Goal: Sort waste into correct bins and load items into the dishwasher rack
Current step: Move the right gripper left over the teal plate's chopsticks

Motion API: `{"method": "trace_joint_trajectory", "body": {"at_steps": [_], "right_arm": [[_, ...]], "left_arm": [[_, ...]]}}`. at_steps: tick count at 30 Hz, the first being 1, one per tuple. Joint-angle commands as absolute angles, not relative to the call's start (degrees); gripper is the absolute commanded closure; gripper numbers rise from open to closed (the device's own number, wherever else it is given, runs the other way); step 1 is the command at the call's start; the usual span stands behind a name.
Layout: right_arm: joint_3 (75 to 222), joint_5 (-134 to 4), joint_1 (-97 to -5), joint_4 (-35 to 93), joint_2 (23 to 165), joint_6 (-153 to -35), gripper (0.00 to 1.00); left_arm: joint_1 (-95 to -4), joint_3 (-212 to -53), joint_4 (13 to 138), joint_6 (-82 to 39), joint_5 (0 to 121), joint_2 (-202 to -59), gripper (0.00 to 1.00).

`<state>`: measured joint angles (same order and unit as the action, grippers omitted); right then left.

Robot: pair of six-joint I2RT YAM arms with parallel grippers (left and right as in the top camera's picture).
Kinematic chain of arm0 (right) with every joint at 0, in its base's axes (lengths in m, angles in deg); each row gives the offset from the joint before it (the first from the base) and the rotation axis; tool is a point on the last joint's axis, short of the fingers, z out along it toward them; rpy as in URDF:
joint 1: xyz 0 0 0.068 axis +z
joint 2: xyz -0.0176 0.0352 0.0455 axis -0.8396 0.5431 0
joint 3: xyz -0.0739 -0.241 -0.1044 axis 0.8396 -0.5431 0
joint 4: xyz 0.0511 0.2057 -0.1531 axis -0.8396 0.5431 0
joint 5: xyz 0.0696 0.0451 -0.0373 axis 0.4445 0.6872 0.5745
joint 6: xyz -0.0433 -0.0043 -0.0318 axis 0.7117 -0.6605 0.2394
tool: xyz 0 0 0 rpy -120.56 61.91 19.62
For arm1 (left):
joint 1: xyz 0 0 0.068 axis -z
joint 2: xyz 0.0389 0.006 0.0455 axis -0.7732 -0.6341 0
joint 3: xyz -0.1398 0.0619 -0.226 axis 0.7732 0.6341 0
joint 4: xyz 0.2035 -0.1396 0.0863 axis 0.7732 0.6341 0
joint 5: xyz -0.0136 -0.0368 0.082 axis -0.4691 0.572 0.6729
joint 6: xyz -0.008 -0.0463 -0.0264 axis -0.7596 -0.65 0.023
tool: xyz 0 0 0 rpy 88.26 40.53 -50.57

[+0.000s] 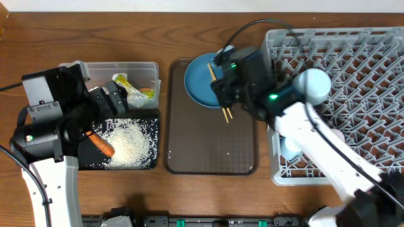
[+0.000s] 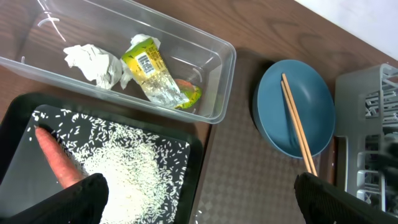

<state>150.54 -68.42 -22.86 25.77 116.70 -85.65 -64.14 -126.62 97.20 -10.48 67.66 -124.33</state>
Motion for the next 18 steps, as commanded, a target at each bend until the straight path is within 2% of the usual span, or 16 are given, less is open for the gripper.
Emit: {"method": "trace_joint_trajectory", "body": {"at_steps": [1,3,18], "right_arm": [[149.45,-73.66,-20.98,24.18,122.1,-86.52,0.64],[149.45,-73.7,-20.13,21.9,124.99,-86.52,0.68],[149.45,-80.52,-19.17,17.4,136.81,-87.61,0.66]], "left_arm": [[-64.47,-126.73,97.4,-9.73,68.36,-124.03,0.02],[-64.47,-126.73,97.4,-9.73,68.36,-124.03,0.02],[-64.45,-126.73,97.4,-9.73,68.36,-124.03,0.02]]}}
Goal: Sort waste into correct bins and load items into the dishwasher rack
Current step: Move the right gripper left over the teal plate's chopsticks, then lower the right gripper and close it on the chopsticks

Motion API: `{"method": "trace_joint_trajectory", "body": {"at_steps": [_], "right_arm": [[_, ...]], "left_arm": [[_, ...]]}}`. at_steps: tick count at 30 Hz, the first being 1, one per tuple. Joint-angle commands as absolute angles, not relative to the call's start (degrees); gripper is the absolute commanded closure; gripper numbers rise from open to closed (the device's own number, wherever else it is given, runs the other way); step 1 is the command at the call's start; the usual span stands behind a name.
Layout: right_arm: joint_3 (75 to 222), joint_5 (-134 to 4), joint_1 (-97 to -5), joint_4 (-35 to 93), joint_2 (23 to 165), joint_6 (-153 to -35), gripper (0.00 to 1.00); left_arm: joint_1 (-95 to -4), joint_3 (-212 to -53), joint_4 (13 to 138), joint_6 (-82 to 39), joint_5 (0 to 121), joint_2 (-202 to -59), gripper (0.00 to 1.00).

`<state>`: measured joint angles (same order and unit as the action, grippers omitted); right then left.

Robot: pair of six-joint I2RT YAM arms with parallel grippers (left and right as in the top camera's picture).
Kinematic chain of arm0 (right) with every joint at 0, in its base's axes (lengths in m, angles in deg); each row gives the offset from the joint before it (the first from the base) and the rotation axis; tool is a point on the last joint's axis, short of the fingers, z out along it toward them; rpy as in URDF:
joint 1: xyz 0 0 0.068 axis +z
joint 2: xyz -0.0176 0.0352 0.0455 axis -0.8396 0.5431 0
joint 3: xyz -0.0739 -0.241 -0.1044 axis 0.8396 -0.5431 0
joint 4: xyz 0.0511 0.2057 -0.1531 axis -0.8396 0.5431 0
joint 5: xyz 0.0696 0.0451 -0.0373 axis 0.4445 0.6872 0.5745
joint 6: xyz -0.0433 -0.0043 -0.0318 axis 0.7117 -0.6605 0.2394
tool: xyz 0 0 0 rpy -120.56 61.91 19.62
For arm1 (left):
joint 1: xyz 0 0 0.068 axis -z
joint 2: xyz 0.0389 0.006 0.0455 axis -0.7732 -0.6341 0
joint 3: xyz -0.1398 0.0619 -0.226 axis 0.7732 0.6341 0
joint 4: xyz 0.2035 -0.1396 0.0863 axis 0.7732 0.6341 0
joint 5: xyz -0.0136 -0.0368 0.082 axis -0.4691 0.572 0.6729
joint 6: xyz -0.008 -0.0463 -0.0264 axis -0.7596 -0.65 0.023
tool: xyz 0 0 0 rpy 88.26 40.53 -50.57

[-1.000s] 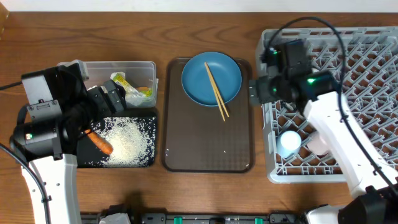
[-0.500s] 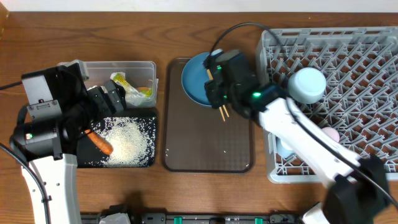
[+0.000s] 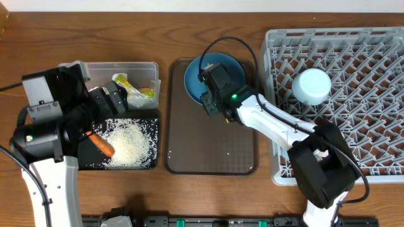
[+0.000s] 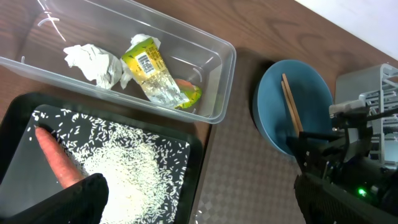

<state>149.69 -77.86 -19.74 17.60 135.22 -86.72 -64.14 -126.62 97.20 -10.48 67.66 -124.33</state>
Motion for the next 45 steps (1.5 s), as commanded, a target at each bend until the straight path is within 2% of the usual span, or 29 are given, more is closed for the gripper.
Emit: {"method": "trace_joint_trajectory", "body": {"at_steps": [1,14,45], "right_arm": [[149.45,-80.55,-19.17,17.42,136.88,-87.59,0.66],[149.51,-82.67,-19.21,16.18,136.81,-86.43,0.62],[151.13,-81.38,-20.72,17.99,134.15,-80.9,0.62]], "left_arm": [[-64.47,-126.73,97.4,-9.73,68.36,-124.03,0.02],[-64.47,-126.73,97.4,-9.73,68.36,-124.03,0.02],[-64.47,-126.73,97.4,-9.73,68.36,-124.03,0.02]]}}
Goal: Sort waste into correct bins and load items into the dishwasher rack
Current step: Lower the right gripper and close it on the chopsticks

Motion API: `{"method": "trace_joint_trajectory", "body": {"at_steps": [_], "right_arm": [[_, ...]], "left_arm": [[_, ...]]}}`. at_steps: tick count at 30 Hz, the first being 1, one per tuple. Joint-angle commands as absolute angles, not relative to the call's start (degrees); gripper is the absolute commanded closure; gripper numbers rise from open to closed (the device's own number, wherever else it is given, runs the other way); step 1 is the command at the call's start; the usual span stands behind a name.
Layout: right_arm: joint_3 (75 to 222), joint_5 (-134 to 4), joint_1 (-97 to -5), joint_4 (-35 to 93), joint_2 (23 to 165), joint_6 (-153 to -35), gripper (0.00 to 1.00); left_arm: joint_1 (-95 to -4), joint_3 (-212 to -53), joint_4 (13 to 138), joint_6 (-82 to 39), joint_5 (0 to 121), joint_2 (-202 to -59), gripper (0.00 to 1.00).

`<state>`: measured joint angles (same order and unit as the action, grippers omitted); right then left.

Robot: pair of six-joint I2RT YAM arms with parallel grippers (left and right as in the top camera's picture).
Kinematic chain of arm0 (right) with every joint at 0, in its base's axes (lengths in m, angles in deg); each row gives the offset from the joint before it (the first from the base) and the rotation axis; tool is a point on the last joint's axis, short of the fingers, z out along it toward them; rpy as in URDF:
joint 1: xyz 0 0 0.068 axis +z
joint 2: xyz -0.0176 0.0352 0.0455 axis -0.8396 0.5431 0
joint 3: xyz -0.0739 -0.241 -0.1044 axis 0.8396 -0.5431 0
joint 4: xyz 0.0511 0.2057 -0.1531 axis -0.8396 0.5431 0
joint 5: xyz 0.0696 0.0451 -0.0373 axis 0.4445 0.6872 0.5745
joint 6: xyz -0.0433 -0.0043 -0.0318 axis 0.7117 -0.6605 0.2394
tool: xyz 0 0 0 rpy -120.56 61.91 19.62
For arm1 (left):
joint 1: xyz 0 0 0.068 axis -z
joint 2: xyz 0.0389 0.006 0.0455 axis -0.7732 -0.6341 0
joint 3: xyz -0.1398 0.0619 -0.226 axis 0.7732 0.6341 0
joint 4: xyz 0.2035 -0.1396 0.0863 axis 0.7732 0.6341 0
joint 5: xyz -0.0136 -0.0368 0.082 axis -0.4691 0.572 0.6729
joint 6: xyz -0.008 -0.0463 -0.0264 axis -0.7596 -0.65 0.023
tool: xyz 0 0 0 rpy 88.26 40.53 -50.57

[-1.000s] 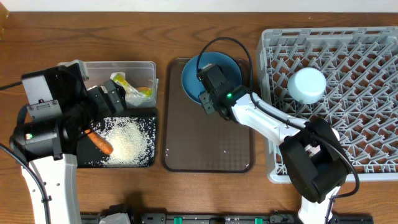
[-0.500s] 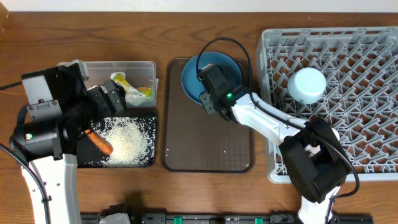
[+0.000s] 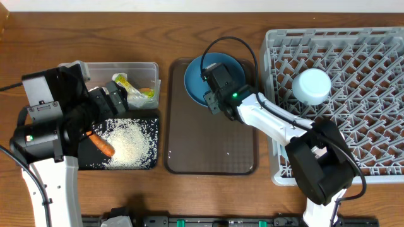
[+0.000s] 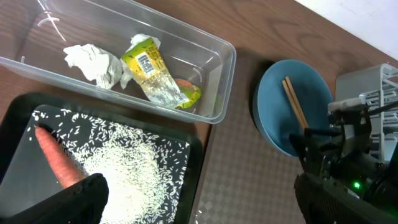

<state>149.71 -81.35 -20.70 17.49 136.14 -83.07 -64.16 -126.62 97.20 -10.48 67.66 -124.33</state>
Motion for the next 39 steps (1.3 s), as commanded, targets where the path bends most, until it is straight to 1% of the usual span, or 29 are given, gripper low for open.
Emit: {"method": "trace_joint_trajectory", "body": {"at_steps": [1,30,39], "right_arm": [[151.13,-81.4,-20.72,18.01,134.15,-80.88,0.62],[151.61,-82.21,-22.56,20.64,133.97,-76.56,0.61],[153.29,-81.81,-22.73,21.31,130.37,-75.86,0.61]], "left_arm": [[-64.45,-126.73,97.4,-9.73,68.36,-124.03,0.02],[-64.47,-126.73,97.4,-9.73,68.36,-124.03,0.02],[-64.45,-126.73,97.4,-9.73,68.36,-124.03,0.02]]}}
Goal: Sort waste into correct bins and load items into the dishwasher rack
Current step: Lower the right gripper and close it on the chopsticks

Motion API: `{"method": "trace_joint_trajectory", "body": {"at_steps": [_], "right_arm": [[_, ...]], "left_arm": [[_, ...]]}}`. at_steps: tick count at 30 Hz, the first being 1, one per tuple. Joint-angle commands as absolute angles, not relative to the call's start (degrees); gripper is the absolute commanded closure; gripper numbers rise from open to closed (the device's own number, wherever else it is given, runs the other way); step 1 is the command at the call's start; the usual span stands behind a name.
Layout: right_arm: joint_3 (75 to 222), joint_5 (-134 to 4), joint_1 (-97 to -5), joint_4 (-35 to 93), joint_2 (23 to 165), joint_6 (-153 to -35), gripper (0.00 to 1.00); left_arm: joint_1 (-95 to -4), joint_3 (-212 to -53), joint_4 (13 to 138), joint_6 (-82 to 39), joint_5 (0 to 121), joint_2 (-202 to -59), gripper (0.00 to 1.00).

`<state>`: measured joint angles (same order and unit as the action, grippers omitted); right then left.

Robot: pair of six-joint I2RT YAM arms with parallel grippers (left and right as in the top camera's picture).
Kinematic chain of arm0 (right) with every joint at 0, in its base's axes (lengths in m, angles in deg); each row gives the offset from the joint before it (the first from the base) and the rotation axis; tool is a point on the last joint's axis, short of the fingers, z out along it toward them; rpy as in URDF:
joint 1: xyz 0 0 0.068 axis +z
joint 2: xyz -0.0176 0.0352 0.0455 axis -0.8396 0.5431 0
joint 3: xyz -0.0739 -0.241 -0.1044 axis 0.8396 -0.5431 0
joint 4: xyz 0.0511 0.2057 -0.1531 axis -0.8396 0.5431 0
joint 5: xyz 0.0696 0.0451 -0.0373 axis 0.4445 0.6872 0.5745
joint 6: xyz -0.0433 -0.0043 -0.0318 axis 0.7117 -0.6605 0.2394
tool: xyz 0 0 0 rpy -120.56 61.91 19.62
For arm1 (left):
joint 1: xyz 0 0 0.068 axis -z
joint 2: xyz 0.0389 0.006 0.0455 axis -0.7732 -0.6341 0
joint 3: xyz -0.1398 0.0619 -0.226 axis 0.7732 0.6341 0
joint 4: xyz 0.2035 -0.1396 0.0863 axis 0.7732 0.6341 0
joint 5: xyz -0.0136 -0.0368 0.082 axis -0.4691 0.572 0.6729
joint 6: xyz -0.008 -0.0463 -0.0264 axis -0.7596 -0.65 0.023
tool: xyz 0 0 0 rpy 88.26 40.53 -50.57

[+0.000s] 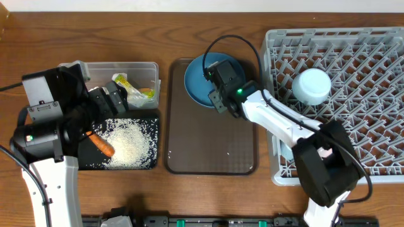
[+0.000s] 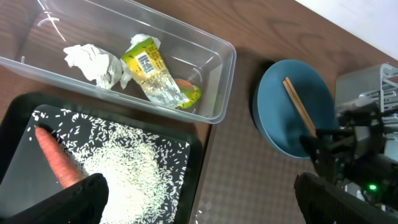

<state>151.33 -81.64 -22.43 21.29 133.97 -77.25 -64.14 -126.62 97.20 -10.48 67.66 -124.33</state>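
Two wooden chopsticks [image 2: 298, 107] lean across the blue plate [image 2: 277, 127]. Their lower end is in my right gripper [image 2: 318, 142], which is shut on them. Overhead, the right gripper [image 1: 216, 88] hangs over the blue plate [image 1: 197, 81] and hides most of the chopsticks. The grey dishwasher rack [image 1: 360, 57] on the right holds a white cup [image 1: 312, 86]. My left gripper [image 2: 199, 208] is open with nothing between its fingers. It hovers over the edge of the black tray [image 2: 198, 152] of rice, and in the overhead view the left gripper [image 1: 118, 99] is at the left.
A clear bin [image 1: 153, 68] holds crumpled paper, a yellow wrapper and other scraps. A carrot [image 1: 101, 145] lies in the black tray beside the rice. The plate stands on a brown serving tray [image 1: 211, 145] between the bins and the rack.
My right gripper has shifted slightly right toward the rack. The chopsticks in it have swung to a steeper slant across the plate. The left arm has not moved.
The chopsticks first lay flat across the plate with my right gripper high above them. Then the gripper was down at their lower end. After that it was shut on them, and now it has turned them slightly. My left gripper stayed open over the rice tray.
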Motion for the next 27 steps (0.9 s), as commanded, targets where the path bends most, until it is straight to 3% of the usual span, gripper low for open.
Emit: {"method": "trace_joint_trajectory", "body": {"at_steps": [1,11,16,21,27], "right_arm": [[153.29,-81.81,-22.89,21.4,129.91,-75.51,0.61],[153.27,-81.79,-25.25,30.14,129.71,-74.89,0.63],[152.99,-81.49,-25.81,32.07,129.75,-74.94,0.77],[152.97,-77.44,-25.73,32.42,129.75,-74.92,0.8],[152.72,-77.29,-25.53,34.21,129.8,-74.89,0.98]], "left_arm": [[-64.47,-126.73,97.4,-9.73,68.36,-124.03,0.02],[-64.45,-126.73,97.4,-9.73,68.36,-124.03,0.02],[-64.47,-126.73,97.4,-9.73,68.36,-124.03,0.02],[-64.45,-126.73,97.4,-9.73,68.36,-124.03,0.02],[-64.47,-126.73,97.4,-9.73,68.36,-124.03,0.02]]}}
